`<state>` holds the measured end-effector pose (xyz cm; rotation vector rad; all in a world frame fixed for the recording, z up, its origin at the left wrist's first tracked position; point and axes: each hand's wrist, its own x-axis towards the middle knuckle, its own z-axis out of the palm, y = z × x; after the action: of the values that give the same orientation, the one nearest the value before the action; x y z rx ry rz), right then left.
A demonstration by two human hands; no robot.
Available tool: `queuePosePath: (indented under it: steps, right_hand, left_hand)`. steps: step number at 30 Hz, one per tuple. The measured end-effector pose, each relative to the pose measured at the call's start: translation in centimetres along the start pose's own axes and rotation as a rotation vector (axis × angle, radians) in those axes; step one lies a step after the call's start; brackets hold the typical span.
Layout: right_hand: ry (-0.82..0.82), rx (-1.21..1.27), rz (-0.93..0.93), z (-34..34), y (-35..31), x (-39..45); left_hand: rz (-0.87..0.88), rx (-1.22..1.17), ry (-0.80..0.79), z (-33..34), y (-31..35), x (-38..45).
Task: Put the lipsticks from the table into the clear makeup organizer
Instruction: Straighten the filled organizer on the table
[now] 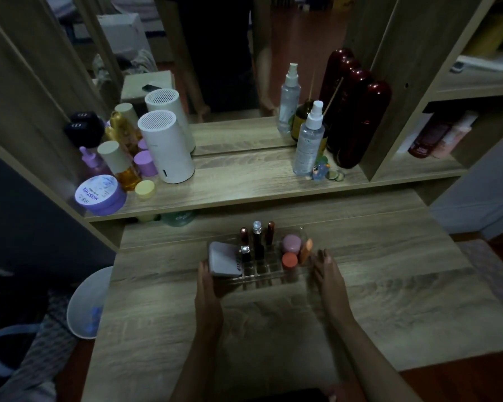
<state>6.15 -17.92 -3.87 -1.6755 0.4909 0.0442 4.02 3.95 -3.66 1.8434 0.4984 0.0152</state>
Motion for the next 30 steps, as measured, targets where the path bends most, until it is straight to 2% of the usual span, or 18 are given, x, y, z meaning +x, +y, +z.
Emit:
queuePosePath:
  steps: [4,9,17,20,22,30]
  right_hand:
    - [-0.011,-0.003,0.002,0.0,0.1,-0.2]
    - [-0.003,0.008,0.001,0.0,0.2,0.0]
    - [-0.024,0.063,-0.013,-1.5,0.6,0.5]
    - [-0.031,0.110,0.010,-3.1,1.1,1.2]
    - [-0.020,0.156,0.025,-4.6,0.9,1.4]
    - [0.036,0.273,0.054,-10.9,-1.1,2.4]
  left_hand:
    - [-0.031,-0.011,-0.002,0.0,-0.5,0.0]
    - [0.081,0.069,0.006,-0.2,0.0,-0.3]
    - [0.022,-0.060,0.010,0.5,1.2,-0.6]
    - [0.061,-0.035,-0.024,1.9,1.0,-0.6]
    - [0.023,-0.051,-0.033,3.3,0.9,-0.7]
    - [-0.013,-0.211,-0.099,10.0,2.9,-2.3]
